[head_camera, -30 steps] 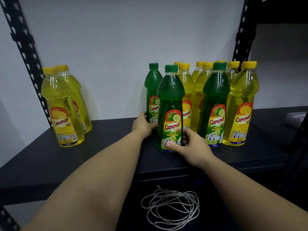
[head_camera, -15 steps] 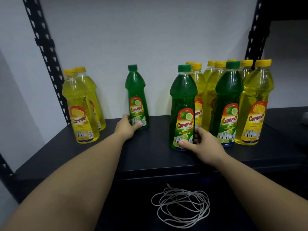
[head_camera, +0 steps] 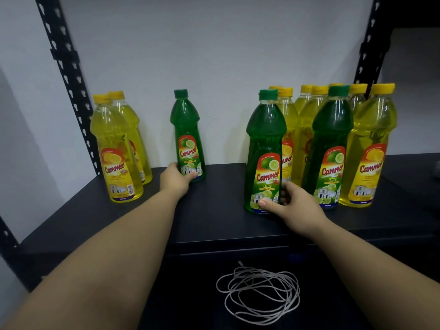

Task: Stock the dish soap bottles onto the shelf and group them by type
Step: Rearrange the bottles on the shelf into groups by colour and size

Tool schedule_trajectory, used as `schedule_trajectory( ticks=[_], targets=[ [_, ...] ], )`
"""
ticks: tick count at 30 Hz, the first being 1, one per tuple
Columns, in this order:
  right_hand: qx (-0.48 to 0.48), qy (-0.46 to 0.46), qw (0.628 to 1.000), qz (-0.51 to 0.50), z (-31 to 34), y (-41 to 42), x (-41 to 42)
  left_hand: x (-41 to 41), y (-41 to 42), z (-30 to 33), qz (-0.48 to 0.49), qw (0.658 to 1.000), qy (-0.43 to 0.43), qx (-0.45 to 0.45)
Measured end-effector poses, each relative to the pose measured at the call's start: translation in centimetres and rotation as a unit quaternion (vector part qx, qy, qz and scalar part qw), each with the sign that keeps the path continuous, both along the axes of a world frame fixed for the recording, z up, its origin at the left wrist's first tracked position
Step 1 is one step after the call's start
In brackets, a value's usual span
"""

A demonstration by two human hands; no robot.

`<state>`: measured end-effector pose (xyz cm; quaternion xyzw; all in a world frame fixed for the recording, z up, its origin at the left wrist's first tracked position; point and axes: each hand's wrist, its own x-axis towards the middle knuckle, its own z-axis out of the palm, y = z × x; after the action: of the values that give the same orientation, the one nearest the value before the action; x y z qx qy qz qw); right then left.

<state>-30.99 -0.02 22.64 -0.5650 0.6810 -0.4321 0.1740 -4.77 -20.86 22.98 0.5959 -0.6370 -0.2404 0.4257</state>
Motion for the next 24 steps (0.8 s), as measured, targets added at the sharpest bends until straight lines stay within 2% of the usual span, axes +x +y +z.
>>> schedule_trajectory(
  ticks=[24],
  targets=[
    [0.007, 0.023, 1.000, -0.013, 0.00, 0.00, 0.16, 0.51, 0.22, 0.32, 0.023, 1.000, 0.007, 0.018]
  ],
)
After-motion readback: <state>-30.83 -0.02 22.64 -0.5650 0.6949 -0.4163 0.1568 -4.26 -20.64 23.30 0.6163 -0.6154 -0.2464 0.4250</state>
